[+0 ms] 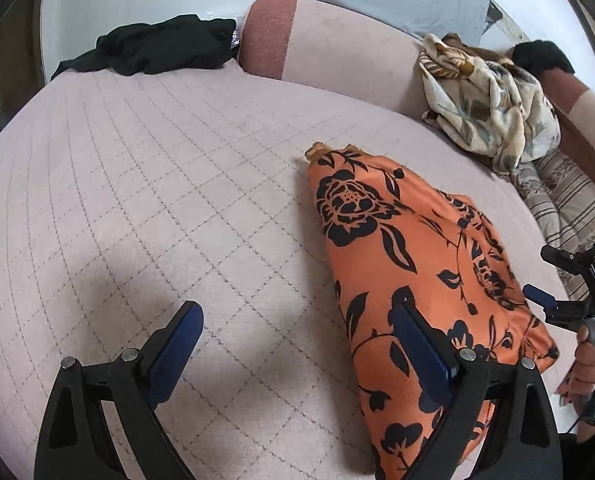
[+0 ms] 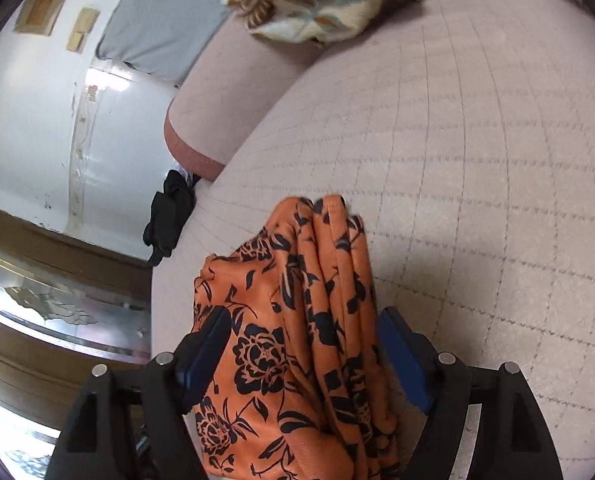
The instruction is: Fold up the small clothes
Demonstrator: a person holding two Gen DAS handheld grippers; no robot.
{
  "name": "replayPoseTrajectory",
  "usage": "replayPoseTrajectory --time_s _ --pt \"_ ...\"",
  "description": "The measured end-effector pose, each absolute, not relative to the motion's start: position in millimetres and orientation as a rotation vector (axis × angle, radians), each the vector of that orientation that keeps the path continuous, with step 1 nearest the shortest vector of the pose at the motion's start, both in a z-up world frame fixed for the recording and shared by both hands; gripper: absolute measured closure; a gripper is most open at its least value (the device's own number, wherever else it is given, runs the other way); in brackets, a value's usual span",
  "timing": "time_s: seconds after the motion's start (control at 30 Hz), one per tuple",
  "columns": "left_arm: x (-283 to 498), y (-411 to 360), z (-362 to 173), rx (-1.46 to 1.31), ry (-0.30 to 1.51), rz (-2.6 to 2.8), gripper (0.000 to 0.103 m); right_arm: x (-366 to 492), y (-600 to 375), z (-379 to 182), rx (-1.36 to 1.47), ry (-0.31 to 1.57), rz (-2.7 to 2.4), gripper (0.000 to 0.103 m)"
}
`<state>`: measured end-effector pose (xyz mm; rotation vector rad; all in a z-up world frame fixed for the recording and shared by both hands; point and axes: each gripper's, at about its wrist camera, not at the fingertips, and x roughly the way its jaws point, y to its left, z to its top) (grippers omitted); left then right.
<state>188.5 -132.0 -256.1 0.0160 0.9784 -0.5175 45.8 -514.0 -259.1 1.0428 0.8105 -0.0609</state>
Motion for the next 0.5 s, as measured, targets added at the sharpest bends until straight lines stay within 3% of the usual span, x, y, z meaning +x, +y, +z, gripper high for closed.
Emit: replayPoseTrajectory --time_s 0.5 --pt "180.3 -166.4 -247.1 0.133 0.918 -0.546 0.007 67.5 -501.8 -275.7 1.003 0.900 -0.003 0.024"
